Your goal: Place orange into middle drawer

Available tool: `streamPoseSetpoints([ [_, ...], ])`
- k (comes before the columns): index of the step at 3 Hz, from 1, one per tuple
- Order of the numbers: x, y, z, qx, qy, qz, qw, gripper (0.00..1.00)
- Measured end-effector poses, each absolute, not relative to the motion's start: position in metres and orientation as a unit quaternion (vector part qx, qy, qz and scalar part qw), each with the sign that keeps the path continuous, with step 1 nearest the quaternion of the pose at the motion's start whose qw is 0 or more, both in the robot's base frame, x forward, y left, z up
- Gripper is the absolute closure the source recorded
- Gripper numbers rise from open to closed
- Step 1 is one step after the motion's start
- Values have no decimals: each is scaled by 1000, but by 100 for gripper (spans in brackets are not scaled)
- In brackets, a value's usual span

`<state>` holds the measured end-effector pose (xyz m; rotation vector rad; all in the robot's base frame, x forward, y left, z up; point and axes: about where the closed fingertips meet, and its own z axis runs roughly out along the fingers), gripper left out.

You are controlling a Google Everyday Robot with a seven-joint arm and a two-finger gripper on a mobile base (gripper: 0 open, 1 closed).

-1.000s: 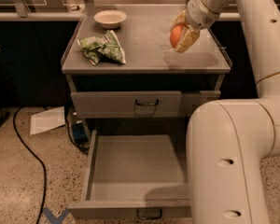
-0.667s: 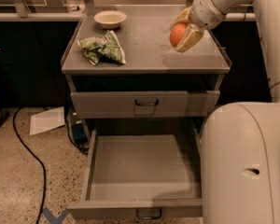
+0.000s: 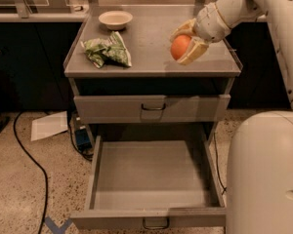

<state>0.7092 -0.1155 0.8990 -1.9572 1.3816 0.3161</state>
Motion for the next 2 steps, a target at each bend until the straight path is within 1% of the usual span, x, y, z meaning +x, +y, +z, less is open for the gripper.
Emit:
streamPoseSetpoints([
  [1,703,-112,902,-753,537,127,358,100],
  [2,665,-108,923,-746,537,144,366,100],
])
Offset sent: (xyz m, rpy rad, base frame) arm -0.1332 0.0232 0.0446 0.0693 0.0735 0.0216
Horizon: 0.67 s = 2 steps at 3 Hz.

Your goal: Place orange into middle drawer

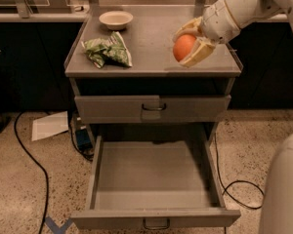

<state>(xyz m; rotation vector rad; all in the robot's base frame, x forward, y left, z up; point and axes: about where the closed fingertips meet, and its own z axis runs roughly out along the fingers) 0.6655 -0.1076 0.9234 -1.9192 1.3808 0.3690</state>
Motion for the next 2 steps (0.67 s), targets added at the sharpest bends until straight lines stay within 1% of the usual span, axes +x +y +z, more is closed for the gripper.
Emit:
streamPoseSetpoints([
  [2,536,-84,987,-740,525,166,387,100],
])
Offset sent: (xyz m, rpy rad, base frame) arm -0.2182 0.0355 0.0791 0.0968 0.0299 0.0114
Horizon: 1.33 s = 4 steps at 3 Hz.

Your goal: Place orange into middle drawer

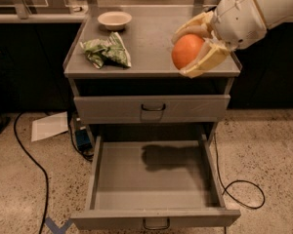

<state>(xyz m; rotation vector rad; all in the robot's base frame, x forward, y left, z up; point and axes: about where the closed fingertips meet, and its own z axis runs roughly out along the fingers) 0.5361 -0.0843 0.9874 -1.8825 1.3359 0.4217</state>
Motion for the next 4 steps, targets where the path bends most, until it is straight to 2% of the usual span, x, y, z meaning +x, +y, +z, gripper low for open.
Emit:
streamPoseSetpoints([
  [1,496,-70,967,-729,527,185,394,100],
  [3,495,-29,816,-715,552,242,354,100],
  [4,493,-29,809,-712,558,243,350,100],
])
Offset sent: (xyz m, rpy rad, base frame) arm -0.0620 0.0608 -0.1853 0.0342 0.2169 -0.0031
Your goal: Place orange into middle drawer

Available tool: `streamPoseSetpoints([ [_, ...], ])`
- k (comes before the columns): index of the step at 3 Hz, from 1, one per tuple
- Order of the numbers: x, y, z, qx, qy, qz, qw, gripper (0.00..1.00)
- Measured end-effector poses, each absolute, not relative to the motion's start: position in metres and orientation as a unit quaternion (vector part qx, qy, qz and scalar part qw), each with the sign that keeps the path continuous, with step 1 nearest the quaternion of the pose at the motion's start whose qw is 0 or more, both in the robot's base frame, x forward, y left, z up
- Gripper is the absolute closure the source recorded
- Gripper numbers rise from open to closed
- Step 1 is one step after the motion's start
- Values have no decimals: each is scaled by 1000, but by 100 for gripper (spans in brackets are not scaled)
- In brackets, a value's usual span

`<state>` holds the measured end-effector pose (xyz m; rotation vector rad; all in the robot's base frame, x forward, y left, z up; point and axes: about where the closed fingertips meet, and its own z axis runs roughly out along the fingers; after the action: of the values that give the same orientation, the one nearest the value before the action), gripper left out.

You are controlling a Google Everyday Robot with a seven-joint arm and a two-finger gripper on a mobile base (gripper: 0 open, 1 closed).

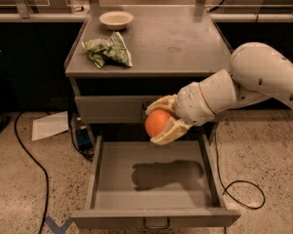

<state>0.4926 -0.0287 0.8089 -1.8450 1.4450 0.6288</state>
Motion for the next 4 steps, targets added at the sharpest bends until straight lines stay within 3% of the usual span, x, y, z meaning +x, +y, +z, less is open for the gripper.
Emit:
streamPoseSetpoints([
  [3,451,-49,639,-651,638,290,294,100],
  [4,461,-45,583,-627,648,309,304,100],
])
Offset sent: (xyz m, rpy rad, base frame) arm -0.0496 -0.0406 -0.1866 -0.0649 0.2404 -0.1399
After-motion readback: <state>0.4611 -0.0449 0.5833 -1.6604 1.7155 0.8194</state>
